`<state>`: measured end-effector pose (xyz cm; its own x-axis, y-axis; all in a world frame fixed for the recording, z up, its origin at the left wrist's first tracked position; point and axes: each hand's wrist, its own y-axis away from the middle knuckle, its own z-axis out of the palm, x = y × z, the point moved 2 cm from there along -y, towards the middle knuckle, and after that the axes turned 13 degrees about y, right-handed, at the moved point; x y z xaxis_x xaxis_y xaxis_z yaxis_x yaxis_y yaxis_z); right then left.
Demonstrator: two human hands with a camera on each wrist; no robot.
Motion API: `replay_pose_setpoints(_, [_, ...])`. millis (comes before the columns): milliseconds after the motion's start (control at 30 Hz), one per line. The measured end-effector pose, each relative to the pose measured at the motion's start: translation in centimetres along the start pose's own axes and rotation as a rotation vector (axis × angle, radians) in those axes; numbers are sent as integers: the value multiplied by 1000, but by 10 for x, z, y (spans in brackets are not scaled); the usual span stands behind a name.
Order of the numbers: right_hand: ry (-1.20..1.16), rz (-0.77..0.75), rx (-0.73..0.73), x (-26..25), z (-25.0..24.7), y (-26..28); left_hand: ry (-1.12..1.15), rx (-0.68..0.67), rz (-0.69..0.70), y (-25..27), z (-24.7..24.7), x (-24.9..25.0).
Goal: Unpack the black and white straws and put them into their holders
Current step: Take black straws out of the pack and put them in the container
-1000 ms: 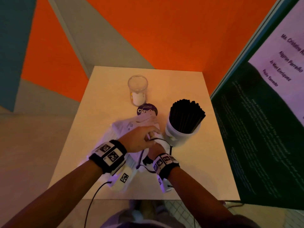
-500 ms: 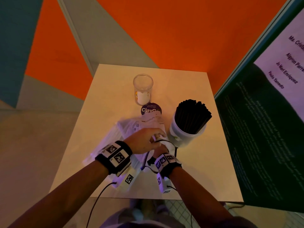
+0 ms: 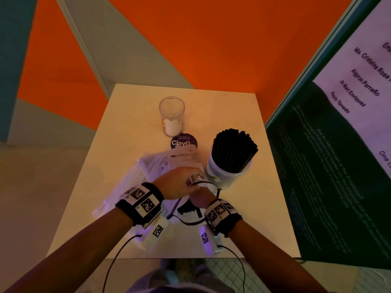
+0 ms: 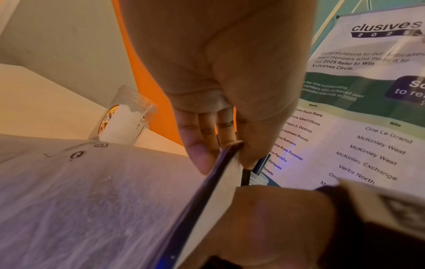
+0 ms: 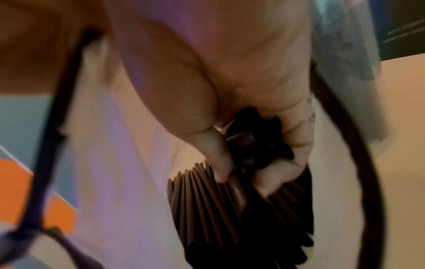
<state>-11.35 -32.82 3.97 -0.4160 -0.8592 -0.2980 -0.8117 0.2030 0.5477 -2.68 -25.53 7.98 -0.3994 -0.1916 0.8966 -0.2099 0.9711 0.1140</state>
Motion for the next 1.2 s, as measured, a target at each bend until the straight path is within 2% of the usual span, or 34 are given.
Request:
replay_pose_setpoints(100, [-92,58,-154,29,-1,18,-56,-16,16,-7,6,-1])
replay_pose_setpoints(267, [62,120,-357,91,-16,65,-136,-52,83,-15,19,-4])
replay_pose_setpoints(333, [144,113,-363,113,-31,89,-200,-57,76,-19,25,-4])
replay_pose_setpoints(433, [210,108,-331,142,-54,120,-379,-3,154,-28,37,5])
replay_pose_setpoints(500, [260,99,-316,155,-69,135,-386,33,194,-34,49,22])
replay_pose_setpoints(600, [298,85,-288,159,-88,146,-440,-16,246,-46,71,52])
replay_pose_setpoints(733, [328,-12,-200,148,-104,146,-571,-155,155,-65,99,73])
replay_pose_setpoints(867, [296,-63,-113,142,-113,139,-511,-60,115,-71,90,73])
replay_pose_setpoints(967, [4,-76,18,154,-121,134,-478,-49,68,-63,67,59])
replay_pose_setpoints(1100, [-591,-16,478,172,-127,131,-455,51,31,-51,34,42])
replay_pose_setpoints(1133, [-675,-10,541,170,-123,129,-424,57,22,-51,31,42])
replay_pose_setpoints(1200, [-789,-36,566,156,-110,120,-399,67,34,-54,32,45])
